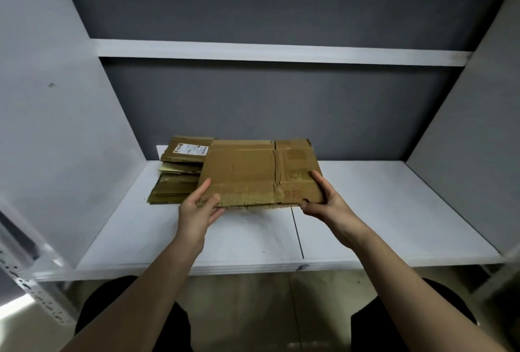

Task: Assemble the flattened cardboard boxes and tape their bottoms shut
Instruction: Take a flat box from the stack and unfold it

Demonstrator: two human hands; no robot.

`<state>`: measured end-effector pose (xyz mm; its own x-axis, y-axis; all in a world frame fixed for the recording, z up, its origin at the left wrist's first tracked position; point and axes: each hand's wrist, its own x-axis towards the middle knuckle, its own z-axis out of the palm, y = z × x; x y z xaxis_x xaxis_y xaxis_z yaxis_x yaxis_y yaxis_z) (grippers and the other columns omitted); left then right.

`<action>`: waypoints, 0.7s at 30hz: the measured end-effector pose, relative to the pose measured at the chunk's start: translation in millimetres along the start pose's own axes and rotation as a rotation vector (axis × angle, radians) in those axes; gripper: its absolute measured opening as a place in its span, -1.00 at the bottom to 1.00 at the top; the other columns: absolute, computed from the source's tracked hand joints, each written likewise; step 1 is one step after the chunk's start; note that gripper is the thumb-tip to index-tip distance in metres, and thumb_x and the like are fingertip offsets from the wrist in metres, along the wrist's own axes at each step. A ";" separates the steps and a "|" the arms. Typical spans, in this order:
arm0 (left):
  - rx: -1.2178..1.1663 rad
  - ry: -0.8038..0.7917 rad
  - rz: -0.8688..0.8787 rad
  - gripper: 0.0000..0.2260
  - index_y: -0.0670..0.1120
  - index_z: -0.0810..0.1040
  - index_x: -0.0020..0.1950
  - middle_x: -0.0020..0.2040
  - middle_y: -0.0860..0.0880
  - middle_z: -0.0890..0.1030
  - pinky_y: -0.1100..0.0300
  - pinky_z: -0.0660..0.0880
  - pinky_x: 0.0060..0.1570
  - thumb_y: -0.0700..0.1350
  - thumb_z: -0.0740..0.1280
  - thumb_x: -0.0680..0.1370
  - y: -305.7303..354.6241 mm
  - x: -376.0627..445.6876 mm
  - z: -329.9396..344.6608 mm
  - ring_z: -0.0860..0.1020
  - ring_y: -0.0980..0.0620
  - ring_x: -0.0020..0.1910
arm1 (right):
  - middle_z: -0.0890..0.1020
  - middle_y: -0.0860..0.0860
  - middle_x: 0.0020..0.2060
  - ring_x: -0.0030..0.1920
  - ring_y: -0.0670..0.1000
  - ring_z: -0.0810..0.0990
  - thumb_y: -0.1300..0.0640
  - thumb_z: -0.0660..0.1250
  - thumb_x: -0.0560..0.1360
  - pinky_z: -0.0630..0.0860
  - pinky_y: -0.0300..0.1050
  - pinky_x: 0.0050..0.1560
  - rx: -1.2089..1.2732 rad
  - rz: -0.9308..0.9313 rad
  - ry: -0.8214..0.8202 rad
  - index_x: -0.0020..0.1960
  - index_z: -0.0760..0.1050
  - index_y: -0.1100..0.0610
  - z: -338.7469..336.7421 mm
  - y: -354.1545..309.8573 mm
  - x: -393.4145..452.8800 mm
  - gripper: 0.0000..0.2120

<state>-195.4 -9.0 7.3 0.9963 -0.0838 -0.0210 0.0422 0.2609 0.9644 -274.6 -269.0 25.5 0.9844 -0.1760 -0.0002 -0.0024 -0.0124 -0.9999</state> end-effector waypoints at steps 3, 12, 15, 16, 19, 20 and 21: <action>0.055 -0.005 0.020 -0.56 -0.06 0.37 0.43 0.33 -0.04 0.43 0.30 0.56 -0.09 -0.27 0.31 0.56 -3.6 -3.8 9.9 0.57 0.06 0.06 | 0.41 -0.05 0.29 0.13 -0.08 0.52 0.36 0.39 0.47 0.57 -0.26 -0.05 -0.065 -0.025 0.045 0.52 0.16 -0.04 -6.7 6.8 -7.0 -0.25; 0.109 -0.011 0.010 -0.59 0.03 0.33 0.46 0.40 0.00 0.39 0.17 0.49 0.10 -0.18 0.23 0.62 -1.0 -14.4 17.2 0.49 0.03 0.24 | 0.35 -0.17 0.31 0.29 -0.06 0.45 0.11 0.32 0.56 0.52 -0.19 0.13 -0.175 -0.065 0.092 0.54 0.11 -0.05 -1.1 16.9 -8.0 -0.36; 0.141 -0.037 0.021 -0.60 0.13 0.30 0.46 0.41 0.09 0.35 0.11 0.40 0.24 -0.14 0.20 0.63 1.4 -18.2 22.4 0.42 0.07 0.30 | 0.27 -0.16 0.40 0.41 -0.03 0.33 0.00 0.26 0.58 0.42 0.03 0.33 -0.215 -0.088 0.128 0.55 0.08 -0.07 5.9 22.1 -8.0 -0.40; 0.154 -0.052 0.027 -0.60 0.16 0.29 0.45 0.40 0.11 0.34 0.10 0.37 0.26 -0.12 0.19 0.64 1.6 -19.6 24.7 0.39 0.09 0.31 | 0.23 -0.15 0.43 0.45 -0.03 0.27 -0.04 0.23 0.59 0.40 0.08 0.34 -0.230 -0.096 0.147 0.54 0.08 -0.10 8.4 24.4 -8.3 -0.42; 0.203 -0.102 0.075 -0.57 0.23 0.25 0.45 0.41 0.15 0.32 0.10 0.32 0.31 -0.09 0.21 0.63 0.3 -23.0 31.0 0.36 0.11 0.34 | 0.01 -0.10 0.54 0.54 -0.11 -0.02 -0.11 0.14 0.61 0.14 0.05 0.50 -0.248 -0.093 0.216 0.53 0.05 -0.16 17.7 27.7 -10.5 -0.46; 0.223 -0.114 0.102 -0.55 0.22 0.23 0.46 0.42 0.16 0.31 0.11 0.30 0.34 -0.09 0.23 0.62 -0.3 -24.5 33.5 0.34 0.12 0.37 | -0.03 -0.10 0.55 0.53 -0.14 -0.07 -0.09 0.11 0.62 0.04 -0.07 0.51 -0.243 -0.098 0.229 0.54 0.05 -0.14 20.7 27.4 -11.6 -0.48; 0.249 -0.124 0.135 -0.50 0.21 0.19 0.48 0.43 0.17 0.29 0.15 0.28 0.34 -0.10 0.25 0.61 -1.8 -25.2 35.6 0.31 0.14 0.39 | -0.03 -0.11 0.55 0.53 -0.16 -0.07 -0.07 0.08 0.64 -0.02 -0.21 0.47 -0.248 -0.108 0.243 0.55 0.05 -0.10 23.8 25.6 -13.0 -0.49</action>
<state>-223.2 -41.7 15.5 0.9743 -0.1847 0.1293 -0.1249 0.0356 0.9915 -283.3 -243.6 -0.5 0.9108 -0.3889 0.1384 0.0275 -0.2774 -0.9604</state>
